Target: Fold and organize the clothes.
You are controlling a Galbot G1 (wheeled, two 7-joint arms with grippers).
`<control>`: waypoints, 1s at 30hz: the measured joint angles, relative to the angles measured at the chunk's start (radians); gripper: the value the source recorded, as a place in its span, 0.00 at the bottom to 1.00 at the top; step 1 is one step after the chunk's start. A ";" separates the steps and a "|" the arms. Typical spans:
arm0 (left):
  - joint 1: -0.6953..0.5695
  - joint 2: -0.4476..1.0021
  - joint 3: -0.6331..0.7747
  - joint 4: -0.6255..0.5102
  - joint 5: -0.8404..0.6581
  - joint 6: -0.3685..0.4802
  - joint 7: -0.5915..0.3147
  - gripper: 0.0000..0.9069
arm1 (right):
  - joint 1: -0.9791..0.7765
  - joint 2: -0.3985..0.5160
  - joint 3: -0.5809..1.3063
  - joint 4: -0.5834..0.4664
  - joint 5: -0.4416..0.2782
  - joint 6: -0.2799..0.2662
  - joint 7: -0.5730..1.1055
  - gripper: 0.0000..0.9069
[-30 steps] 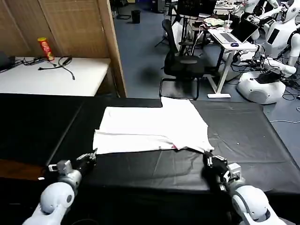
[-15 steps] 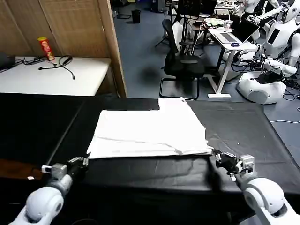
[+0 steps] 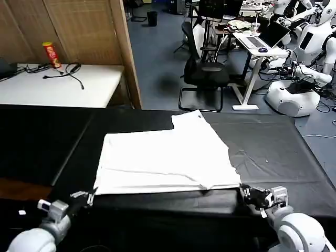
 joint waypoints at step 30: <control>-0.015 -0.079 -0.160 -0.109 -0.214 0.083 -0.122 0.97 | 0.068 0.053 0.057 0.109 0.027 0.063 -0.037 0.97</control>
